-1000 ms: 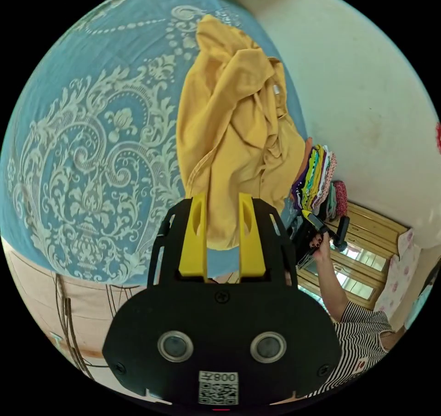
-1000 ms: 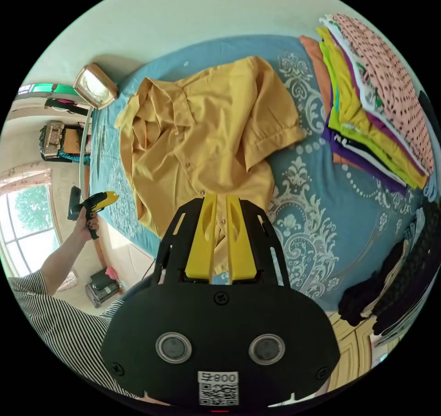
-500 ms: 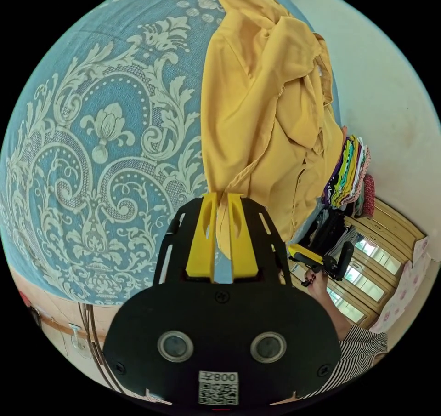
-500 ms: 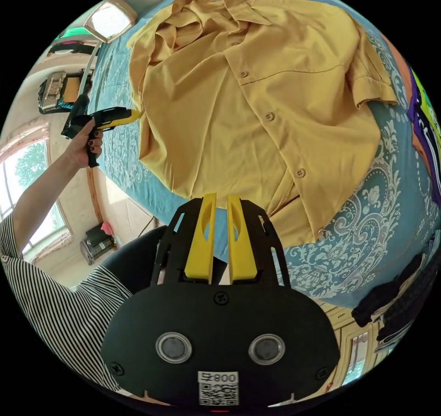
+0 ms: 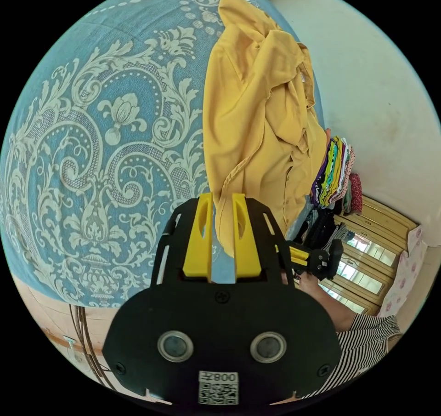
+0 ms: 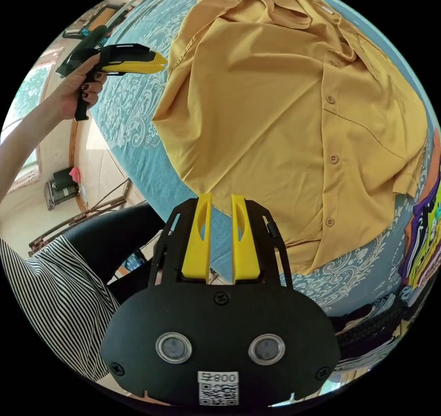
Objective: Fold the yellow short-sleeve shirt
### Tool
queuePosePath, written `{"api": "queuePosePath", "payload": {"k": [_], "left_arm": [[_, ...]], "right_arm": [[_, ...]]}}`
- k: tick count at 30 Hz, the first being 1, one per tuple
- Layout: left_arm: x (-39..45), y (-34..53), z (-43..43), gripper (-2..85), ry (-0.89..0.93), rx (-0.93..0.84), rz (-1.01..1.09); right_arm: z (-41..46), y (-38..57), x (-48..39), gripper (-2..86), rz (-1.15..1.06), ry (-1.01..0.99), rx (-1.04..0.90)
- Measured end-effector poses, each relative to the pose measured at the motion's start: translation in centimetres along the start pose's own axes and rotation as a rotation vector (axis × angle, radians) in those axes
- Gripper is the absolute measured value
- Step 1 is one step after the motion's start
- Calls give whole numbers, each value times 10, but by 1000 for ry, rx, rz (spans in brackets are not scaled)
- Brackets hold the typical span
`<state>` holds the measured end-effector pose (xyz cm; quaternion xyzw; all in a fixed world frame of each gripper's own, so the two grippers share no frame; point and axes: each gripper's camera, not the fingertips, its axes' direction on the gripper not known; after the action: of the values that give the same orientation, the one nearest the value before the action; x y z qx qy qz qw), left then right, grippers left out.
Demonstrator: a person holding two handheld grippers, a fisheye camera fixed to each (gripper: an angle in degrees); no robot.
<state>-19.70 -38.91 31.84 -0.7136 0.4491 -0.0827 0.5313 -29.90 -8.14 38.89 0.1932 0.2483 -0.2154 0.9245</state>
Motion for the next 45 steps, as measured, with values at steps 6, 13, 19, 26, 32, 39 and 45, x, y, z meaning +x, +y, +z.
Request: {"api": "queuePosePath", "payload": {"k": [6, 13, 19, 26, 32, 39, 45], "left_arm": [[-2, 7, 27, 42, -29, -29, -33], [-8, 29, 36, 10, 31, -34, -43], [-3, 49, 31, 5, 38, -40, -27], [-3, 72, 16, 4, 60, -34, -13], [-10, 112, -11, 3, 90, 8, 16], [-15, 175, -40, 3, 140, 56, 65], [-10, 227, -59, 3, 143, 93, 136]], "right_arm": [[31, -25, -41, 58, -33, 83, -60], [41, -36, -62, 21, 1, 28, -50], [51, -41, -84, 8, 15, 17, -62], [63, -36, -103, 4, 31, -8, -68], [74, -23, -121, 2, 7, -4, -82], [79, 26, -147, 1, -61, -51, -29], [93, 82, -171, 1, -130, -44, 31]]}}
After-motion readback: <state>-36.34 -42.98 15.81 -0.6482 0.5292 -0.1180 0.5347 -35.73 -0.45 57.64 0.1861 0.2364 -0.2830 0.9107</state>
